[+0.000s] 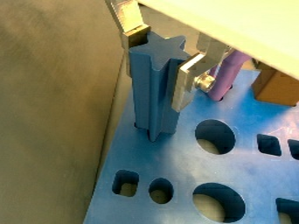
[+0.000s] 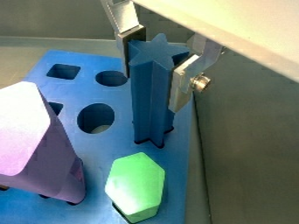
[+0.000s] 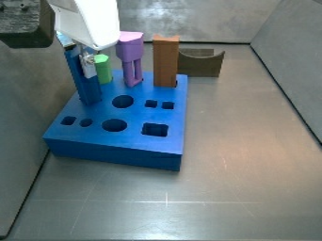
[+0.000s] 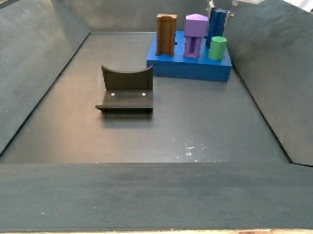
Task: Pick up the star object. Move up. Place the star object on the fixture. Regrasp the star object. Move to above the board. Insert the star object.
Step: Insert the star object.
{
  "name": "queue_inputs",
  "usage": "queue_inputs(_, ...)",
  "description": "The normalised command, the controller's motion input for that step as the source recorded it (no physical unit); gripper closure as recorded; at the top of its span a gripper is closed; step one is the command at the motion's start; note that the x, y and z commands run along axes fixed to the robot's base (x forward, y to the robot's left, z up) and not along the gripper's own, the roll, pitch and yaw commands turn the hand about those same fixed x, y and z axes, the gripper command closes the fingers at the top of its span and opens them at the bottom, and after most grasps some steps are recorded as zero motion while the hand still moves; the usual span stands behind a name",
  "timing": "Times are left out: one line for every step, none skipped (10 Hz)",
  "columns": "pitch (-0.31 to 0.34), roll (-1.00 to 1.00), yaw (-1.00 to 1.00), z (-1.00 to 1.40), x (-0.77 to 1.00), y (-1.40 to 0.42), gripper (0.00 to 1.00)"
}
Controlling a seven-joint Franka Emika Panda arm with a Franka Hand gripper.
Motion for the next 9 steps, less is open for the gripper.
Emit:
queue_inputs(0.024, -0.08, 0.00, -0.22, 0.09, -0.10, 1.00)
queue_inputs(0.037, 0.00, 0.00, -0.66, 0.02, -0.05, 1.00)
queue_inputs(0.047, 0.11, -0.02, -0.92, 0.00, -0.10, 1.00)
queue_inputs(0.039, 0.12, -0.02, -1.00, 0.00, -0.14, 1.00)
queue_inputs(0.027, 0.12, -0.05, -1.00, 0.04, -0.13, 1.00)
queue_inputs(0.034, 0.14, -0.05, -0.97, 0.04, -0.10, 1.00)
queue_inputs(0.059, 0.20, -0.05, -0.84, 0.05, -0.11, 1.00)
queue_inputs(0.000, 0.07, 0.00, -0.38, 0.00, -0.11, 1.00)
queue_inputs(0.000, 0.00, 0.00, 0.00, 0.00, 0.00, 1.00)
